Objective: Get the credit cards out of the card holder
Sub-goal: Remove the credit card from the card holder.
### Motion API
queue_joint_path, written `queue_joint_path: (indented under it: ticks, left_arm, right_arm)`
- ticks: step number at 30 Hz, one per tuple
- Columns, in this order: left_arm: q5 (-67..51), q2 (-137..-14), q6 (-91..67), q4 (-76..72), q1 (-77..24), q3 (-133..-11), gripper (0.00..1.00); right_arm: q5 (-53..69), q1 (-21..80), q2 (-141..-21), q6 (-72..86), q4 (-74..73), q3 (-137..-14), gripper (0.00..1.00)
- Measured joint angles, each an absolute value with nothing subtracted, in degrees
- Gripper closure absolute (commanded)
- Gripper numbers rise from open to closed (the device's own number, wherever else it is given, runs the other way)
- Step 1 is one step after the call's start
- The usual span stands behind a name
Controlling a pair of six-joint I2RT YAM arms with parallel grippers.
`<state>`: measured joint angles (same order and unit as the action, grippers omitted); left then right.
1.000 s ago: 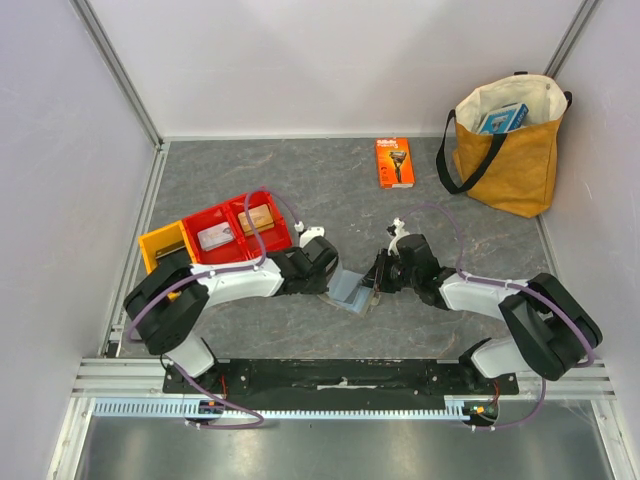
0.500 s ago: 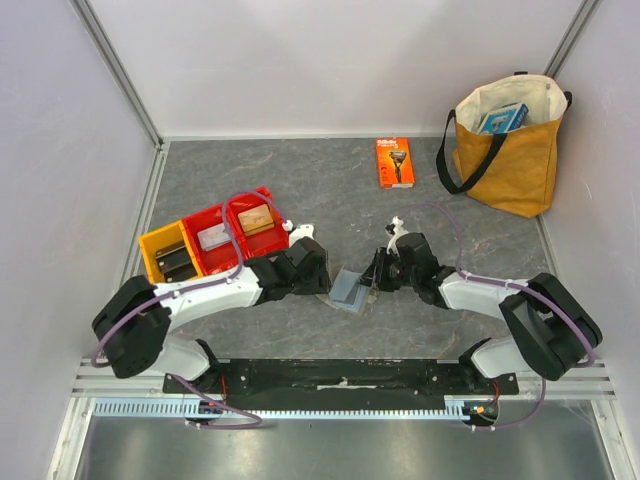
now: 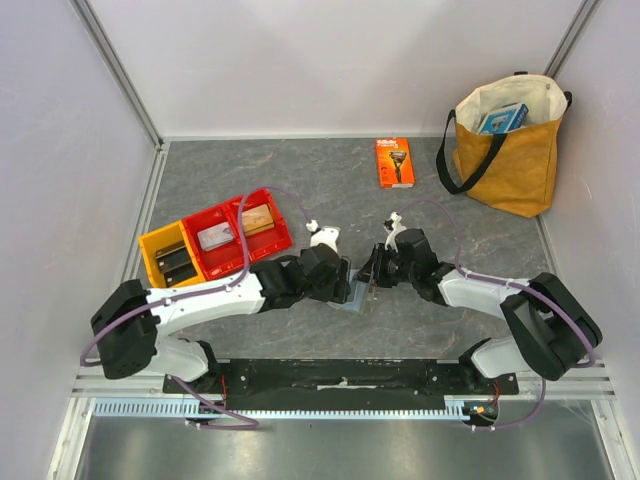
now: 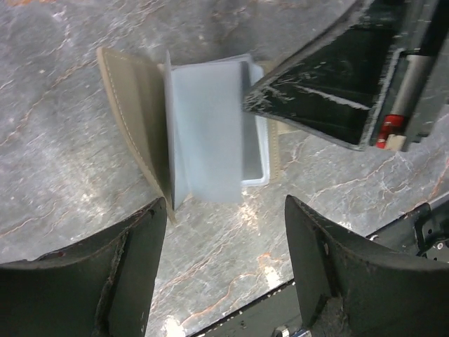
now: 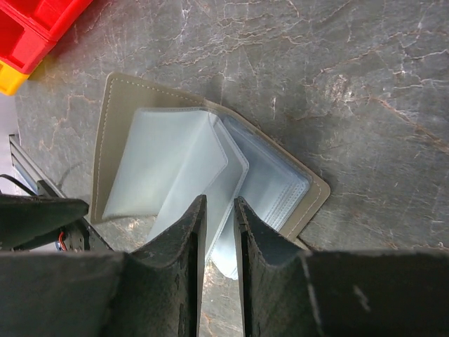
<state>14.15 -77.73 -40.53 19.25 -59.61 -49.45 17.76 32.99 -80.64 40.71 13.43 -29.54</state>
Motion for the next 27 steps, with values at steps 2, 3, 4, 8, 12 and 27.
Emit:
queue_joint_path:
  ticks: [2,3,4,8,12,27]
  left_arm:
    - [14.83,-79.46,-39.64,19.49,-60.75,-51.35,0.26]
    - [15.07,-80.38,-39.27,19.66,-61.17,-52.23,0.26]
    - [15.27,-81.08,-38.98,19.75,-61.41,-52.77,0.26]
    - [17.26,-84.31,-38.04,20.88,-62.37,-55.11,0.30]
    - [19.59,-86.50,-38.00,22.22,-62.50,-56.16,0.35]
    - [23.03,-88.58,-40.29,24.49,-62.48,-54.70,0.79]
  right_arm:
    - [17.76,32.99,-80.64,40.71,13.23,-29.69,0.71]
    - [17.76,32.99,-80.64,40.71,13.21,-29.74,0.71]
    - [17.78,32.99,-80.64,40.71,13.19,-29.85,0.71]
    - [18.00,33.06,-80.64,40.71,12.93,-30.33,0.71]
    - [18.17,33.28,-80.64,40.73,12.71,-30.87,0.71]
    - [18.41,36.71,-82.94,40.97,12.88,-34.26,0.69]
